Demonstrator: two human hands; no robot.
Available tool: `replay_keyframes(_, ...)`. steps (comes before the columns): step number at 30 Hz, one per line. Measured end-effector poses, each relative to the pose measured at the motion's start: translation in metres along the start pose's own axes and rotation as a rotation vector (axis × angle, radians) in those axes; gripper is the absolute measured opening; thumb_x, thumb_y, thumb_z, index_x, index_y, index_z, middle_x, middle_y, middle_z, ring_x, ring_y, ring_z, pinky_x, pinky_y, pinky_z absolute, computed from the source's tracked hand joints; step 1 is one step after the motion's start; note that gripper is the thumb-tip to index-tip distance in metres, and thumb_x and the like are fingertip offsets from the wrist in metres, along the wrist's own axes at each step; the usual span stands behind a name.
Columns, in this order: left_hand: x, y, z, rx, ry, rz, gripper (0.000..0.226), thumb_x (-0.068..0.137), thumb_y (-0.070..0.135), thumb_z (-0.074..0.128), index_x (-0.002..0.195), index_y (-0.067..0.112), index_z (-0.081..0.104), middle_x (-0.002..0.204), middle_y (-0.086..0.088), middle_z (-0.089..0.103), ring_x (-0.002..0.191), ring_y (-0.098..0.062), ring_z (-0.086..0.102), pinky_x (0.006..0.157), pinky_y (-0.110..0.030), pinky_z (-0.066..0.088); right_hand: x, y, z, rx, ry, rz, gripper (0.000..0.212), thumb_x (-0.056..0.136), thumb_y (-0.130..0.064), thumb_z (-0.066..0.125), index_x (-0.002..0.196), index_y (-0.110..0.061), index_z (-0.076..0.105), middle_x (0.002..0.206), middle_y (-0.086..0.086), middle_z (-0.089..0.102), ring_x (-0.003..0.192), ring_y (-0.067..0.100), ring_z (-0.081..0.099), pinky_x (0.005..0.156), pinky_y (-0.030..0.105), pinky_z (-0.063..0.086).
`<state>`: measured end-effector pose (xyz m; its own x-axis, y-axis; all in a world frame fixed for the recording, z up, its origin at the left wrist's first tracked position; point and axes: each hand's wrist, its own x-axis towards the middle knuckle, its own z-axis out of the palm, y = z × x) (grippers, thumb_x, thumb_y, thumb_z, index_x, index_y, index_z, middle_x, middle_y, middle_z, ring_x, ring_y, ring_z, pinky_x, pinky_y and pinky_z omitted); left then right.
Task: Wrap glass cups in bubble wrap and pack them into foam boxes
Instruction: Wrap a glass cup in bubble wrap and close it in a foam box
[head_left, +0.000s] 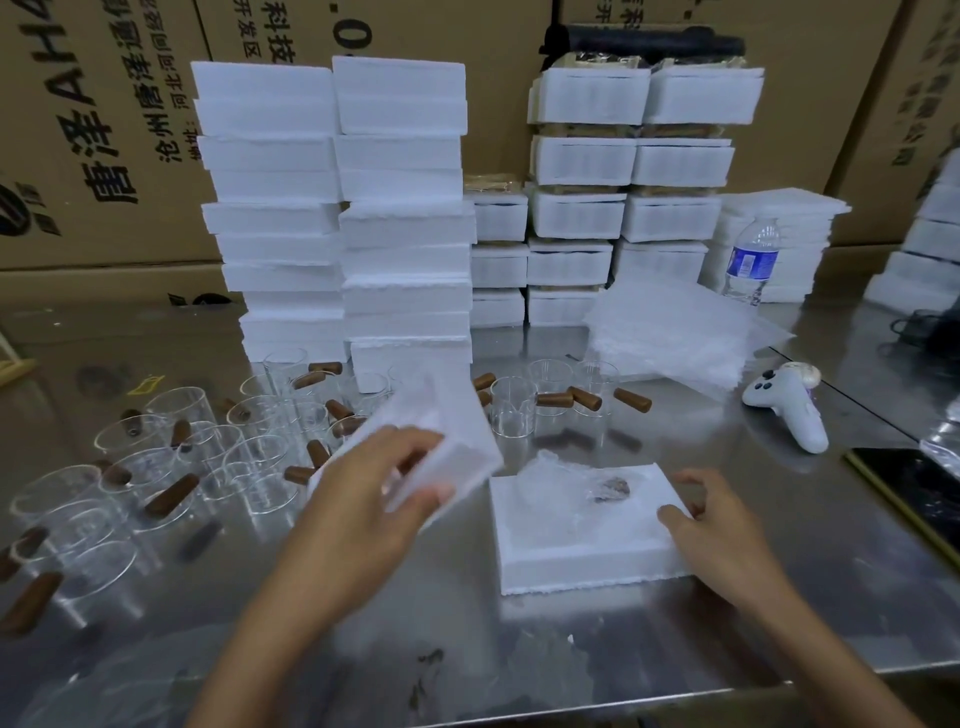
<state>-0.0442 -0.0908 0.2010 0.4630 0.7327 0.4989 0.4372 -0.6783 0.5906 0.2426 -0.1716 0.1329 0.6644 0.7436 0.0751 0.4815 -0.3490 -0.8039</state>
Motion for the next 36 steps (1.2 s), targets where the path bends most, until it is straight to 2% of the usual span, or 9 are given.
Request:
replay_keyframes(6, 0.004, 0.033, -0.022, -0.868, 0.293, 0.065, 0.043, 0.055, 0.041, 0.087, 0.094, 0.039, 0.069, 0.094, 0.011, 0.073, 0.091, -0.003, 0.068, 0.074, -0.013, 0.052, -0.014, -0.013, 0.016, 0.264, -0.269, -0.075, 0.01, 0.093, -0.025, 0.055, 0.101, -0.02, 0.06, 0.076, -0.003, 0.068, 0.062, 0.002, 0.063, 0.057, 0.016, 0.046)
replay_keyframes(10, 0.004, 0.025, -0.003, -1.318, 0.253, -0.044, 0.055, 0.044, 0.036, 0.094, 0.094, 0.03, 0.072, 0.098, 0.008, 0.071, 0.097, -0.009, 0.066, 0.084, -0.022, 0.052, -0.026, -0.028, 0.022, 0.405, -0.044, -0.207, 0.023, 0.097, -0.025, 0.046, 0.083, -0.018, 0.063, 0.066, -0.008, 0.066, 0.068, 0.005, 0.06, 0.064, 0.013, 0.045)
replay_keyframes(13, -0.001, 0.022, 0.018, -1.437, 0.177, -0.174, 0.069, 0.041, 0.032, 0.096, 0.103, 0.022, 0.067, 0.107, 0.001, 0.07, 0.103, -0.016, 0.065, 0.085, -0.027, 0.053, -0.038, -0.046, 0.026, 0.753, -0.021, -0.205, 0.03, 0.097, -0.032, 0.035, 0.094, -0.018, 0.062, 0.07, -0.006, 0.069, 0.07, 0.011, 0.065, 0.061, 0.016, 0.049)
replay_keyframes(18, -0.012, 0.008, 0.036, -1.195, 0.162, -0.342, 0.09, 0.033, 0.043, 0.095, 0.11, 0.012, 0.062, 0.104, -0.006, 0.073, 0.098, -0.018, 0.069, 0.079, -0.024, 0.056, -0.042, -0.05, 0.018, 0.863, -0.081, -0.216, 0.027, 0.1, -0.007, 0.035, 0.111, -0.016, 0.058, 0.088, -0.011, 0.072, 0.078, -0.001, 0.065, 0.061, 0.011, 0.048)
replay_keyframes(22, -0.023, -0.008, 0.041, -0.889, 0.112, -0.358, 0.087, 0.056, 0.034, 0.083, 0.134, 0.03, 0.043, 0.105, 0.016, 0.071, 0.094, -0.006, 0.069, 0.068, -0.012, 0.052, -0.031, -0.043, 0.013, 0.815, -0.169, -0.081, 0.031, 0.091, -0.03, 0.05, 0.117, -0.016, 0.06, 0.099, 0.0, 0.071, 0.085, 0.013, 0.065, 0.067, 0.028, 0.045)
replay_keyframes(26, -0.028, -0.019, 0.047, -0.561, 0.041, -0.244, 0.084, 0.06, 0.055, 0.072, 0.136, 0.046, 0.038, 0.123, 0.037, 0.053, 0.114, 0.014, 0.049, 0.085, -0.004, 0.043, -0.022, -0.042, 0.014, 0.758, -0.149, -0.05, 0.024, 0.093, -0.027, 0.051, 0.114, -0.021, 0.062, 0.102, 0.001, 0.071, 0.089, 0.016, 0.065, 0.067, 0.027, 0.045)
replay_keyframes(29, -0.027, -0.029, 0.047, -0.358, 0.024, -0.273, 0.082, 0.055, 0.068, 0.061, 0.131, 0.051, 0.037, 0.124, 0.04, 0.04, 0.116, 0.011, 0.041, 0.098, -0.02, 0.036, -0.019, -0.043, 0.015, 0.714, -0.144, -0.068, 0.022, 0.094, -0.025, 0.052, 0.113, -0.023, 0.062, 0.102, -0.002, 0.07, 0.091, 0.013, 0.065, 0.07, 0.025, 0.046)
replay_keyframes(32, -0.027, -0.036, 0.047, -0.343, -0.009, -0.289, 0.087, 0.063, 0.08, 0.049, 0.138, 0.036, 0.04, 0.132, 0.021, 0.042, 0.123, 0.001, 0.04, 0.105, -0.029, 0.033, -0.017, -0.043, 0.019, 0.681, -0.162, -0.084, 0.017, 0.094, -0.023, 0.052, 0.108, -0.023, 0.061, 0.096, -0.007, 0.069, 0.08, 0.0, 0.065, 0.063, 0.014, 0.047)
replay_keyframes(36, -0.025, -0.035, 0.05, -0.388, -0.004, -0.282, 0.062, 0.078, 0.075, 0.036, 0.131, 0.043, 0.042, 0.123, 0.034, 0.046, 0.119, 0.018, 0.039, 0.104, -0.021, 0.032, -0.015, -0.043, 0.022, 0.664, -0.171, -0.055, 0.012, 0.094, -0.022, 0.052, 0.102, -0.023, 0.061, 0.092, -0.007, 0.068, 0.068, -0.008, 0.063, 0.056, 0.006, 0.045)
